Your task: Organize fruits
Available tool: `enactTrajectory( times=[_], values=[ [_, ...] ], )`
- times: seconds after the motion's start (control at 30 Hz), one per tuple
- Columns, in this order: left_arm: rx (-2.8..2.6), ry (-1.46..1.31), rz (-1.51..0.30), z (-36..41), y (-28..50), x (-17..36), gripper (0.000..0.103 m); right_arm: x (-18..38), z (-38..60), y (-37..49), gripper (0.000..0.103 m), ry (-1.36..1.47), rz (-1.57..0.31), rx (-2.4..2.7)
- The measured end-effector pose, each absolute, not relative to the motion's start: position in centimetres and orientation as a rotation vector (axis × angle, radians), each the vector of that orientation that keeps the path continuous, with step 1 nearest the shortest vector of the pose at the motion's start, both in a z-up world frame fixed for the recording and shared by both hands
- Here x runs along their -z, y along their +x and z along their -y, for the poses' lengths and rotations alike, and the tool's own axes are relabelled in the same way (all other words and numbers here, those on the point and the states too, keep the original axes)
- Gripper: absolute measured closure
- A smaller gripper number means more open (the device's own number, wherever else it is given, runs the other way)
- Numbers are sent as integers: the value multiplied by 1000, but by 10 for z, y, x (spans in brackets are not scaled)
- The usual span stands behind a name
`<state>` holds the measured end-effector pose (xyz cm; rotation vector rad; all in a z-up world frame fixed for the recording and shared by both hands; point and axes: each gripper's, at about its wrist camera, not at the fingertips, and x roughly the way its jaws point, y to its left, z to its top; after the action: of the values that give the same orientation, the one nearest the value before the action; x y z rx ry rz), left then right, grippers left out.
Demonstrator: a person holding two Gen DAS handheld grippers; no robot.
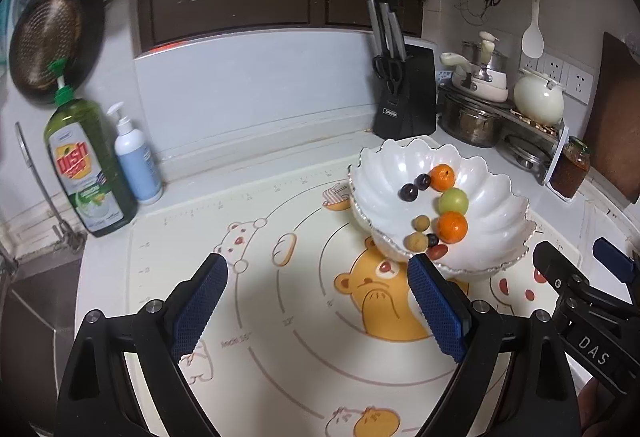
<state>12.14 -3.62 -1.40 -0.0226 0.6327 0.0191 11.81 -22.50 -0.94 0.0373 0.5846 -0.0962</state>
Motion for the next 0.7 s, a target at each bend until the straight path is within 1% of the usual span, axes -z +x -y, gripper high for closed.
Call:
enactTrajectory(
  times=[0.7],
  values=[
    [-48, -68, -605, -8, 34, 23, 9, 6, 180, 30, 9, 8, -486, 91]
  ],
)
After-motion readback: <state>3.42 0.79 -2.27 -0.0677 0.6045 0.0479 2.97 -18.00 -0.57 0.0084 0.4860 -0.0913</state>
